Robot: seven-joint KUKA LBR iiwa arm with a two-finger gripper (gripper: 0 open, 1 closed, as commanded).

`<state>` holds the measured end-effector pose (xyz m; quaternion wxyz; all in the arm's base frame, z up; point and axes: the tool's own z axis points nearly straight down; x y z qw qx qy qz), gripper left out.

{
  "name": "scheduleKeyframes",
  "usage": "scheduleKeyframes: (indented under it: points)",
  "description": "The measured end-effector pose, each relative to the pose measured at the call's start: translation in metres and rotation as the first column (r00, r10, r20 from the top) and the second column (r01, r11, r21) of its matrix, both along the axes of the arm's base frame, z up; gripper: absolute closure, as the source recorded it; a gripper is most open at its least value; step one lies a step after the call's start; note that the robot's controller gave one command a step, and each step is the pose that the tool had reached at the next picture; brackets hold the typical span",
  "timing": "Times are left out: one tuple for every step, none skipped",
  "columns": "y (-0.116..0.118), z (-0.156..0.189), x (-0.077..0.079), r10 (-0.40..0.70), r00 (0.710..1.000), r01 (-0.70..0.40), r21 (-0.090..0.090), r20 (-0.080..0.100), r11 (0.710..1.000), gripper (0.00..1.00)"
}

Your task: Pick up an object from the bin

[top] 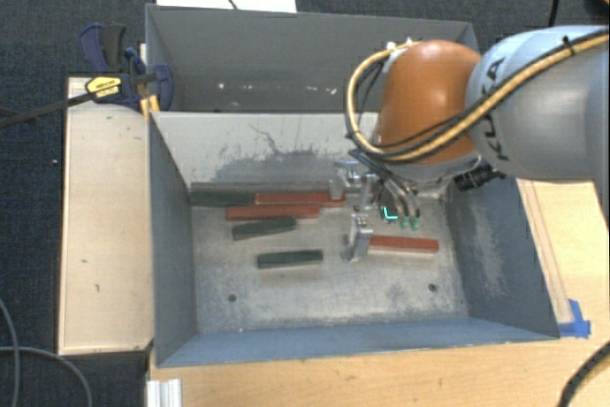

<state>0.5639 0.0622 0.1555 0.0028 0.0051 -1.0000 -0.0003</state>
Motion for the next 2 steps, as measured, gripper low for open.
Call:
scheduleKeyframes:
  points:
    - [0.0, 0.004, 0.002, -0.002, 1.0, 0.002, 0.001, 0.008, 1.0, 0.0]
    - [-0.07, -0.066, 0.009, -0.056, 0.998, 0.056, 0.001, 0.013, 0.998, 0.0]
